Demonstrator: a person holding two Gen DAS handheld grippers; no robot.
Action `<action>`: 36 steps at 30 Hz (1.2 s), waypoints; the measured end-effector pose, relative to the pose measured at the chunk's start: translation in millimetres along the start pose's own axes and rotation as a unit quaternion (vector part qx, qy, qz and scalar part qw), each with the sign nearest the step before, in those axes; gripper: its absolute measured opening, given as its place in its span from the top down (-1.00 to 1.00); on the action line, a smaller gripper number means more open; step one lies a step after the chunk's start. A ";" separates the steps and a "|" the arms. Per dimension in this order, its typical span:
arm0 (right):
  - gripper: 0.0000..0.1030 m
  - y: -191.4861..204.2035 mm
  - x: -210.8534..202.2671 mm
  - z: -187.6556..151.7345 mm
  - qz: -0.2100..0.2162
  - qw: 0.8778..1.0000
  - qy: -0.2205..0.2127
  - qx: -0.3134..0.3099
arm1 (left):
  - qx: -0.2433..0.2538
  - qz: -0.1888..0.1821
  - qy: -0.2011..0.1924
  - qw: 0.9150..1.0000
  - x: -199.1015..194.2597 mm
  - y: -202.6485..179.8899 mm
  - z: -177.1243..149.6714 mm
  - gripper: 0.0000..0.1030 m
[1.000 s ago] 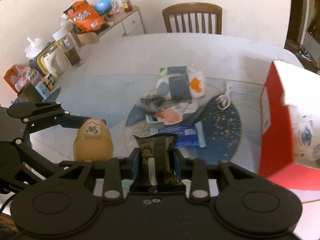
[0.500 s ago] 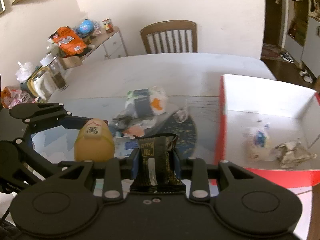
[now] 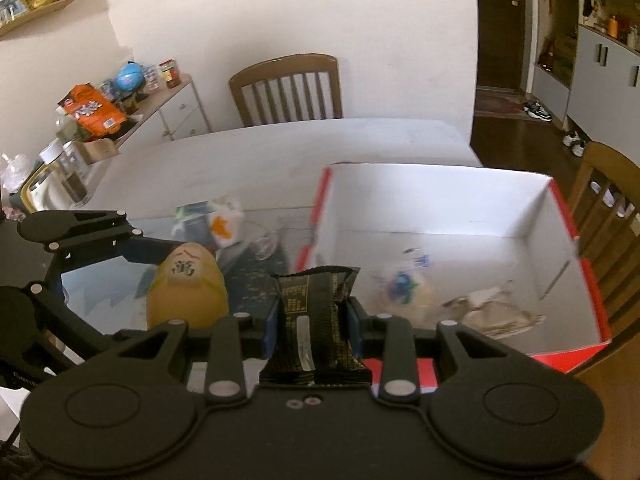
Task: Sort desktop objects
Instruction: 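Carry the yellow toy and dark snack bar with both grippers into the box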
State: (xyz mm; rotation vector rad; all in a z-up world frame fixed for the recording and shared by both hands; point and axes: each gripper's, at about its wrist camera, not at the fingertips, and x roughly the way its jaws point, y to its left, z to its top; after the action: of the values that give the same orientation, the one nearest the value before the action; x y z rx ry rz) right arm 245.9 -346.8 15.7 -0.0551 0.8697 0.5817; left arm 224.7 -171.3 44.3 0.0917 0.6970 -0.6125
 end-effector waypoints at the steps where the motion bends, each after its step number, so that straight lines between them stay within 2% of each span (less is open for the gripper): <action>1: 0.36 -6.7 -0.9 0.4 -0.002 1.000 0.000 0.001 | 0.001 -0.002 0.002 1.000 6.0 -3.0 3.6 -0.45; 15: 0.36 -71.1 1.0 9.4 -0.005 1.000 0.004 0.003 | 0.007 -0.011 0.012 1.000 60.9 -21.1 43.6 -0.45; 24: 0.36 -110.1 17.2 21.2 -0.022 1.000 0.014 0.006 | -0.004 0.003 0.047 0.999 109.0 -14.0 64.6 -0.45; 36: 0.36 -142.5 55.3 31.9 -0.029 0.998 0.038 0.026 | 0.007 0.022 0.092 0.995 156.0 -10.0 74.1 -0.45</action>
State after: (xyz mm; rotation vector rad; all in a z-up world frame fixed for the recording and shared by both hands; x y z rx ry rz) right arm 367.8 -432.9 -30.4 -0.0554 0.9547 0.5047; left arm 355.3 -277.8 4.9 0.1772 0.8668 -0.5704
